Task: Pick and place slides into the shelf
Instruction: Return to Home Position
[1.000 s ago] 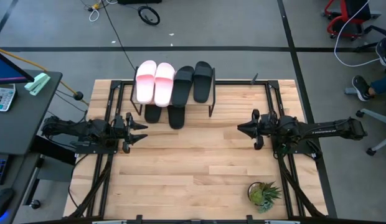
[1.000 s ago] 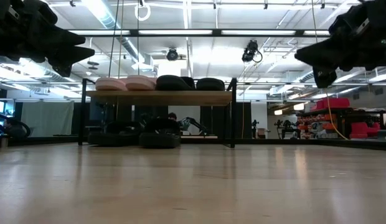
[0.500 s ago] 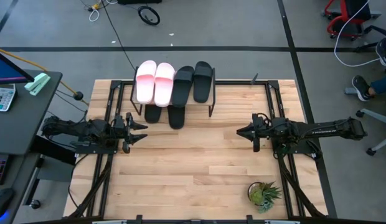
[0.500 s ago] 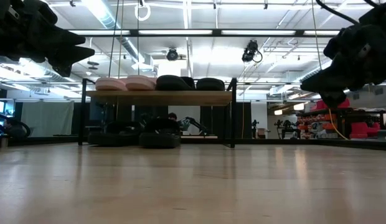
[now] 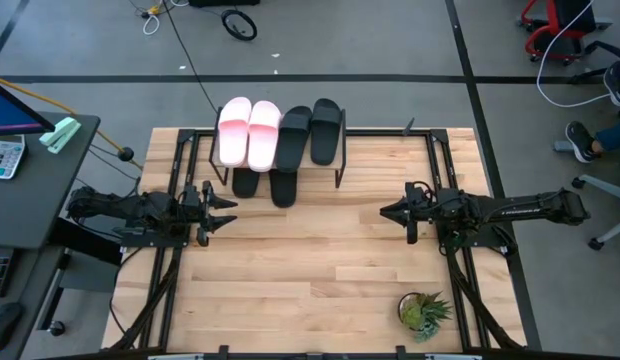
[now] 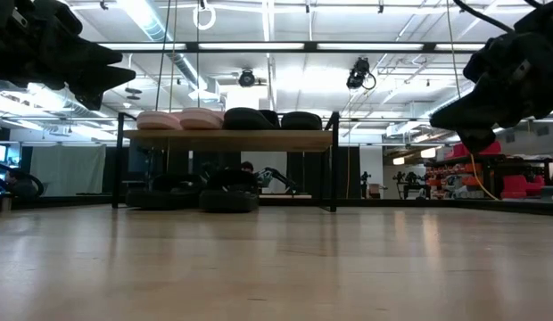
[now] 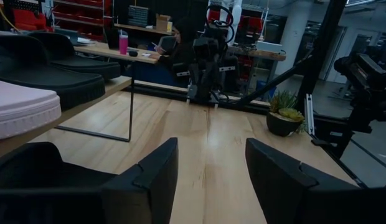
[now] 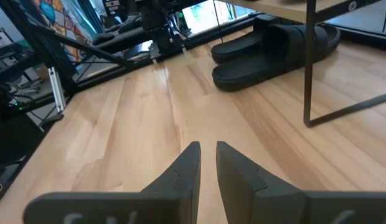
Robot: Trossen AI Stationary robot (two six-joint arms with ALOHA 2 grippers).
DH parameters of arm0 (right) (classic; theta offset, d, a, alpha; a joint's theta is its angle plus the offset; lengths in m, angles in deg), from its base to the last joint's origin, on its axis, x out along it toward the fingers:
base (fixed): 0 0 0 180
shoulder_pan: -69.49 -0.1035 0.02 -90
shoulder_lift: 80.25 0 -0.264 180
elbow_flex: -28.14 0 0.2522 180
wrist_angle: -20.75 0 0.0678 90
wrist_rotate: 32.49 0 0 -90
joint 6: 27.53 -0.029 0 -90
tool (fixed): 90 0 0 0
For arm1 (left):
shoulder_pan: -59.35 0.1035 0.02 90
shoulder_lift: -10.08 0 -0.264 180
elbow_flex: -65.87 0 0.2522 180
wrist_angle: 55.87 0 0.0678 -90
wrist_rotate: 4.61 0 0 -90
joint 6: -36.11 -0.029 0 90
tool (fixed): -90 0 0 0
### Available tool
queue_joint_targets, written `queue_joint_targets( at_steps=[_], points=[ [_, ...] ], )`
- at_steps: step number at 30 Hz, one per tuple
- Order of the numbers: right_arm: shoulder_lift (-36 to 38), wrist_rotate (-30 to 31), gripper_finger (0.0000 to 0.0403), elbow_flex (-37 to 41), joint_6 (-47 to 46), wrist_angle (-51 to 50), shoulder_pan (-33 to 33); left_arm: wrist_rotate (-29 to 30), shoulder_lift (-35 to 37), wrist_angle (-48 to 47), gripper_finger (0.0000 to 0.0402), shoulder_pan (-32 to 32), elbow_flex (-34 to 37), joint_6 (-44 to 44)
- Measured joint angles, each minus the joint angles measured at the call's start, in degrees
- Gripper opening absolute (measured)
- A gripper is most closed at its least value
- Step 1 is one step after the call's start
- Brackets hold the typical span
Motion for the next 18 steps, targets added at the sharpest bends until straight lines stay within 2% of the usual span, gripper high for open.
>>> queue_joint_targets(
  at_steps=[18],
  points=[
    [0.0,0.0,0.0057,-0.1,0.0,0.1,0.0,0.0,0.0,0.0,0.0193,0.0,0.0,0.0]
  ],
)
